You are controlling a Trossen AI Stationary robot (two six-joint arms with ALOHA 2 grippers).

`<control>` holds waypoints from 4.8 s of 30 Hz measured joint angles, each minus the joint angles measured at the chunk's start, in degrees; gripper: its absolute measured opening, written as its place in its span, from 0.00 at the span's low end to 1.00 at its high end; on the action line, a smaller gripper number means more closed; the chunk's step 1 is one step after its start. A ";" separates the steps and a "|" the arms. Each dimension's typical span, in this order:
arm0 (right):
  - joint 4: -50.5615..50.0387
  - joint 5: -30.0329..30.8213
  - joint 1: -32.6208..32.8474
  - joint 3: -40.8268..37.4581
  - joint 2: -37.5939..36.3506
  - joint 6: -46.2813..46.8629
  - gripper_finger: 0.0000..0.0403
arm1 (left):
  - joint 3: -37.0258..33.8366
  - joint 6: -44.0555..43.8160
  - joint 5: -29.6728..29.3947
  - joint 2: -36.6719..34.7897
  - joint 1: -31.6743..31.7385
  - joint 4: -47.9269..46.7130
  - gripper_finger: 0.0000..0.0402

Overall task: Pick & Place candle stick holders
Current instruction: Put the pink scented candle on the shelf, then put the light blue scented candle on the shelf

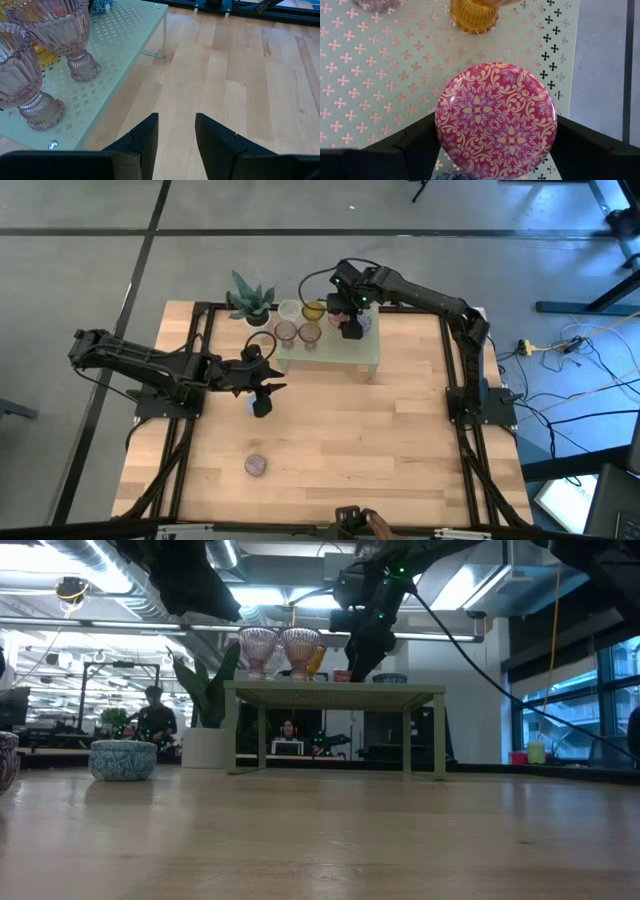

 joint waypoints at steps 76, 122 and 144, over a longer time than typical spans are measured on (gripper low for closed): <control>-3.65 -4.42 0.48 0.00 -0.02 4.14 0.79 | 0.00 0.00 0.00 0.00 0.00 0.00 0.31; -6.30 -4.06 0.44 2.91 -0.11 6.87 0.90 | 0.00 0.00 0.00 0.00 0.00 -0.01 0.31; -31.04 -18.24 8.18 20.80 -4.49 24.06 0.91 | 0.00 0.00 0.00 0.00 0.00 0.00 0.31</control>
